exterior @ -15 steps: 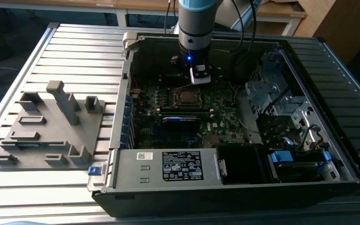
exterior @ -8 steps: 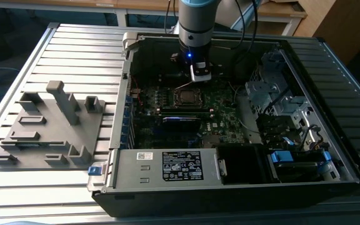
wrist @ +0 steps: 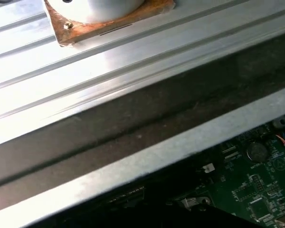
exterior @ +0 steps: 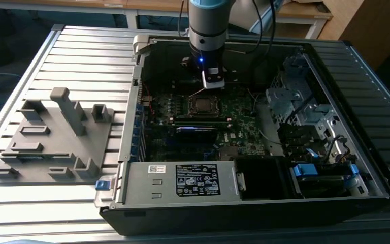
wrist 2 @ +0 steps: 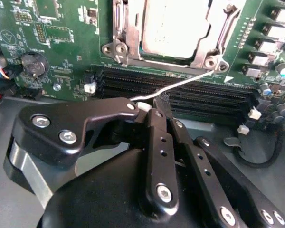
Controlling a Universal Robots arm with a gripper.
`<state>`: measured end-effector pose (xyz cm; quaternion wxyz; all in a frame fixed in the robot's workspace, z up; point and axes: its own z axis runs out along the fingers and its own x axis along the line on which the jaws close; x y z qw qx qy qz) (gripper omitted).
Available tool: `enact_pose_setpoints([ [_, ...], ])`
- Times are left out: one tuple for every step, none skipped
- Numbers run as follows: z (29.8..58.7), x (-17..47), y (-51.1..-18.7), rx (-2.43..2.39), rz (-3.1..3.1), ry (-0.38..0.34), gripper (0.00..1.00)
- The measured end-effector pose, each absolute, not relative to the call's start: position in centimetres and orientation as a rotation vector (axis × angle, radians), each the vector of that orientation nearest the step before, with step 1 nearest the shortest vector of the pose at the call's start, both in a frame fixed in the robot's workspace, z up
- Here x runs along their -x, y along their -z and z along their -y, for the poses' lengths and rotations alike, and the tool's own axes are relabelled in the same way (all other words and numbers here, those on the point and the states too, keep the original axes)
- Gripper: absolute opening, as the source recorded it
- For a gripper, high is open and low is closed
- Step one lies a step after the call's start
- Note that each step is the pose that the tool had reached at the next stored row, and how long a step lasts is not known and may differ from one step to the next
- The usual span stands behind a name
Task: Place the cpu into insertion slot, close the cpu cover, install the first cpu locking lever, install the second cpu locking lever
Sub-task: 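Install the first cpu locking lever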
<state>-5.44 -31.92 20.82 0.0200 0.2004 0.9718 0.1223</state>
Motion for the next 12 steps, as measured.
enact_pose_setpoints([
  [31.9,5.4,-20.9,-0.622,-3.015,-0.381,0.10],
  [31.9,5.4,-21.0,-0.622,-3.015,-0.384,0.10],
  [31.9,5.4,-21.1,-0.622,-3.015,-0.388,0.10],
  [31.9,5.4,-21.3,-0.622,-3.015,-0.393,0.10],
  [31.9,5.4,-21.5,-0.623,-3.015,-0.398,0.10],
  [31.9,5.4,-21.7,-0.623,-3.015,-0.403,0.10],
  [31.9,5.4,-21.9,-0.623,-3.015,-0.408,0.10],
  [31.9,5.4,-22.0,-0.623,-3.015,-0.410,0.10],
  [31.9,5.4,-22.1,-0.623,-3.015,-0.411,0.10],
  [31.9,5.4,-22.2,-0.623,-3.015,-0.412,0.10],
  [31.9,5.4,-22.2,-0.623,-3.015,-0.412,0.10],
  [32.0,5.4,-22.3,-0.623,-3.015,-0.412,0.10],
])
